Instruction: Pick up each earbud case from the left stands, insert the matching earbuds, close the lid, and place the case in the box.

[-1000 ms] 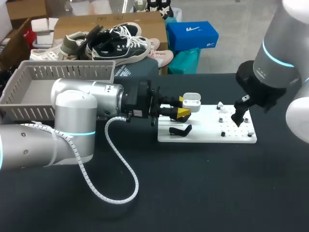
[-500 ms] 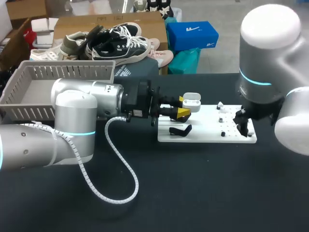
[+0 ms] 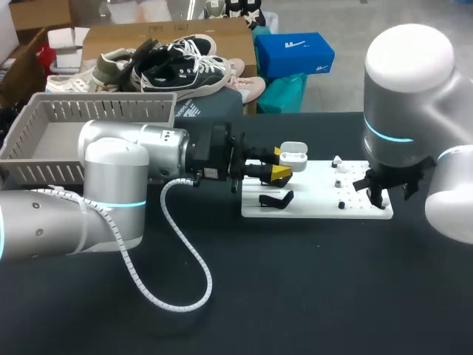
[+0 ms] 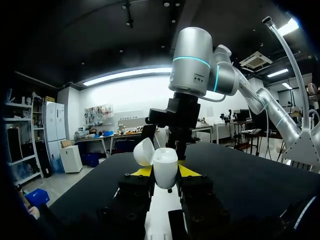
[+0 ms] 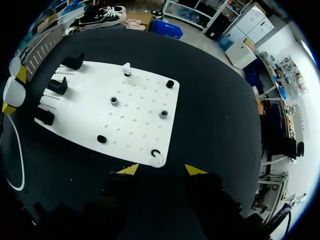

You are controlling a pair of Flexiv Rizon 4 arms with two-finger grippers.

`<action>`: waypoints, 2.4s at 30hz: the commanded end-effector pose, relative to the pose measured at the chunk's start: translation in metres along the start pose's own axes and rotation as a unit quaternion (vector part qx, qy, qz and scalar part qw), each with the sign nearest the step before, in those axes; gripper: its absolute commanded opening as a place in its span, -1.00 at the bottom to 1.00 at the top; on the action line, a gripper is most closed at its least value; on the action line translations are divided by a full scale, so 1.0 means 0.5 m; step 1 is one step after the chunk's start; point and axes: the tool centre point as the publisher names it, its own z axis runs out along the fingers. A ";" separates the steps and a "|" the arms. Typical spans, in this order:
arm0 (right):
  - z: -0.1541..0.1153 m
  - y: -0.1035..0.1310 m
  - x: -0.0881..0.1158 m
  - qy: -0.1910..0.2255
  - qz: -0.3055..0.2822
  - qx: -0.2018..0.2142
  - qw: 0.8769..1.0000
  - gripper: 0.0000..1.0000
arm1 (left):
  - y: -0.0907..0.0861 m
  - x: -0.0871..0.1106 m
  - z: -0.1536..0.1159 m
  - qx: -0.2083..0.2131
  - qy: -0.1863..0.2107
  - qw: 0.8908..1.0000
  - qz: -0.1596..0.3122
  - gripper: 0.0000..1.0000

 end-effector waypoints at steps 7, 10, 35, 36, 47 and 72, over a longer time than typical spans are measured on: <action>0.030 0.009 -0.004 0.001 0.002 -0.011 1.000 -0.04 | -0.001 0.001 0.000 -0.001 -0.001 1.000 0.001 -1.00; 0.033 0.009 -0.005 0.001 0.003 -0.014 1.000 -0.06 | -0.001 0.001 0.000 -0.001 -0.001 1.000 0.001 -1.00; 0.044 0.016 -0.004 0.006 -0.002 -0.019 1.000 -0.40 | -0.001 0.001 0.000 -0.001 -0.001 1.000 0.001 -1.00; 0.044 0.016 -0.004 0.006 -0.003 -0.020 1.000 -0.42 | -0.001 0.001 0.000 -0.001 -0.001 1.000 0.001 -1.00; 0.046 0.018 -0.004 0.011 -0.004 -0.018 1.000 -0.55 | -0.001 0.001 0.000 -0.001 -0.001 1.000 0.001 -1.00; -0.041 0.018 0.001 -0.011 -0.010 -0.012 1.000 -1.00 | -0.001 0.001 0.000 -0.001 -0.001 1.000 0.001 -1.00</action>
